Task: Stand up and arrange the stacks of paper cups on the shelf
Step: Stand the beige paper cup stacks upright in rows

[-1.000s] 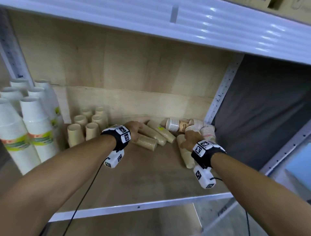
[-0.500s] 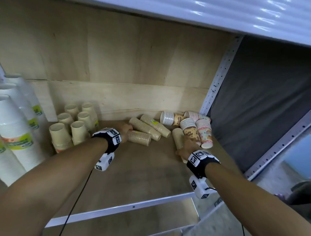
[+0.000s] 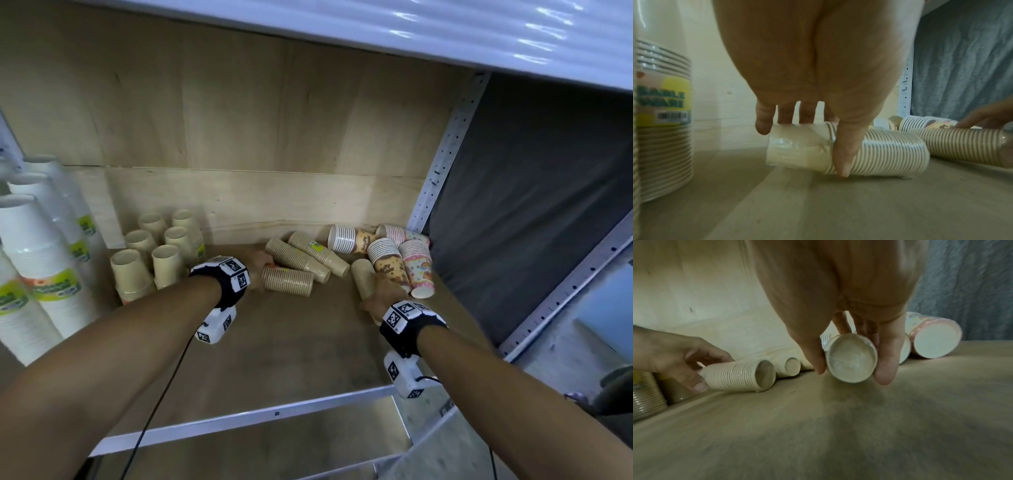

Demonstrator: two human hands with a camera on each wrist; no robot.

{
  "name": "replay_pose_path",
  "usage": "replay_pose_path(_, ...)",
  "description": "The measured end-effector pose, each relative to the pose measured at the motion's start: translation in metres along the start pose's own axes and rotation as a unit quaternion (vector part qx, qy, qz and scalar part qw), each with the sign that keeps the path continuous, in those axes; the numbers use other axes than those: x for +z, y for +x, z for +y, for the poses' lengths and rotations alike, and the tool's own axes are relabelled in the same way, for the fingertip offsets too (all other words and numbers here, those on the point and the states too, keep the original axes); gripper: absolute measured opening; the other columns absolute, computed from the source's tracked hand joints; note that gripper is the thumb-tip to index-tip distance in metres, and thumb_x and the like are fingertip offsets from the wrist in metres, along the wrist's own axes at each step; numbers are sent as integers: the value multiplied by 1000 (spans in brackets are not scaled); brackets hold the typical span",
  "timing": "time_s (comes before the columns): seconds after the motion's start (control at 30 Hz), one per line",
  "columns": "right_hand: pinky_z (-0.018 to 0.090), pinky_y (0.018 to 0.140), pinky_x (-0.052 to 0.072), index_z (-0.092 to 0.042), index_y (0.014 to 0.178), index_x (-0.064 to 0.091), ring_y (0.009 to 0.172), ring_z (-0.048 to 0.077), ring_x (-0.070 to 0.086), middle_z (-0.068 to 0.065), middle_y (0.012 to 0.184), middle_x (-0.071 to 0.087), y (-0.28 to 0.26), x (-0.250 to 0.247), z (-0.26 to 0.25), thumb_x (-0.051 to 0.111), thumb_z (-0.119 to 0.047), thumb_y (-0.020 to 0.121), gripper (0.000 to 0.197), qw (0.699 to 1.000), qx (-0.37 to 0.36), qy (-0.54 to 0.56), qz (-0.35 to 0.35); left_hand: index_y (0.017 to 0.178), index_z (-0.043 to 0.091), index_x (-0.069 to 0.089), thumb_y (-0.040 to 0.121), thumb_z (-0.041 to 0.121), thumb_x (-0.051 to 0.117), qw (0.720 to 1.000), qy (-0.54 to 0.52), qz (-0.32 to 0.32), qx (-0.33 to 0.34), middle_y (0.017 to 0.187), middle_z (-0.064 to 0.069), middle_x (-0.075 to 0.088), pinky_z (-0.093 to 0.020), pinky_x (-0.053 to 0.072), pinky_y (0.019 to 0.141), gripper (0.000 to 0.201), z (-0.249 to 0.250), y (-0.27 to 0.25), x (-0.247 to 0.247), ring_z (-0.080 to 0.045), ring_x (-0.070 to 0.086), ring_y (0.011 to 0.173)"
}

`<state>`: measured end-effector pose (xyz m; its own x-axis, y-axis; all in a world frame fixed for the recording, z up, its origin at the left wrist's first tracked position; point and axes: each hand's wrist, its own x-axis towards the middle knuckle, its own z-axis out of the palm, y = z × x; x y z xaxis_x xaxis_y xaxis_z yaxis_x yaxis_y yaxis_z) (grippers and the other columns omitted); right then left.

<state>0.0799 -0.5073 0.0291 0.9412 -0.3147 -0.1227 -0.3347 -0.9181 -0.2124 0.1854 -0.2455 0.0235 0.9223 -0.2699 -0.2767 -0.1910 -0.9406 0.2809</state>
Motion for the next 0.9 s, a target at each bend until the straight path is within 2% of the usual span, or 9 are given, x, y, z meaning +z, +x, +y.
replay_pose_path(0.07,33,80,46,-10,134,43,114,33,58,14,128,57,0,-3,-1,70,-27,83,61,1000,2,13,10,120,13,63,73,17,81,999,50,3,13,114,-5,64,-36,52,91,50,3,-8,-7,-25,63,101)
replay_pose_path(0.17,34,87,48,-8,132,49,114,32,59,13,127,58,-3,-10,-4,71,-29,81,59,998,-4,47,37,130,18,57,75,21,80,997,74,14,30,123,-4,61,-28,48,86,60,10,-23,-21,-23,60,108)
replay_pose_path(0.27,38,98,47,-10,130,51,118,34,55,15,130,56,-4,-14,-7,58,-53,85,63,989,-21,92,112,137,17,52,79,24,78,996,67,44,38,132,-5,56,-29,47,93,64,17,-34,-35,-23,56,116)
replay_pose_path(0.33,38,98,46,-11,128,52,116,35,56,14,129,56,-8,-23,-8,53,-58,87,63,988,-27,94,123,136,18,53,81,26,76,995,63,59,55,135,-3,54,-29,47,95,61,23,-41,-44,-22,55,117)
replay_pose_path(0.47,31,86,51,-8,115,59,105,31,62,13,117,63,-12,-49,-10,64,-29,86,37,994,-23,63,91,132,22,55,81,26,75,995,49,65,62,136,-2,49,-29,46,93,55,32,-54,-60,-22,53,119)
replay_pose_path(0.53,28,76,50,-6,110,61,100,30,65,12,110,66,-9,-60,-18,64,-18,85,28,995,-24,40,85,129,20,56,80,26,77,994,48,67,73,134,-2,49,-27,45,85,53,38,-60,-66,-21,52,116)
replay_pose_path(0.7,29,64,46,-8,104,69,91,26,69,8,100,70,-4,-81,-47,70,-21,80,26,995,-38,-9,93,120,18,56,78,25,78,991,44,81,92,112,-1,50,-24,40,69,47,49,-71,-80,-16,49,92)
replay_pose_path(0.8,26,61,42,-8,97,73,88,21,69,4,93,71,-9,-86,-67,72,-15,81,17,991,-51,-43,112,118,20,58,75,26,81,991,51,81,94,114,-1,49,-27,47,76,49,54,-75,-86,-19,52,96)
replay_pose_path(0.9,23,61,44,-8,94,70,85,21,67,3,94,69,-15,-91,-86,77,-21,73,25,991,-115,-50,53,118,20,61,75,26,82,991,69,75,90,116,-1,50,-30,50,84,48,59,-79,-90,-20,54,102)
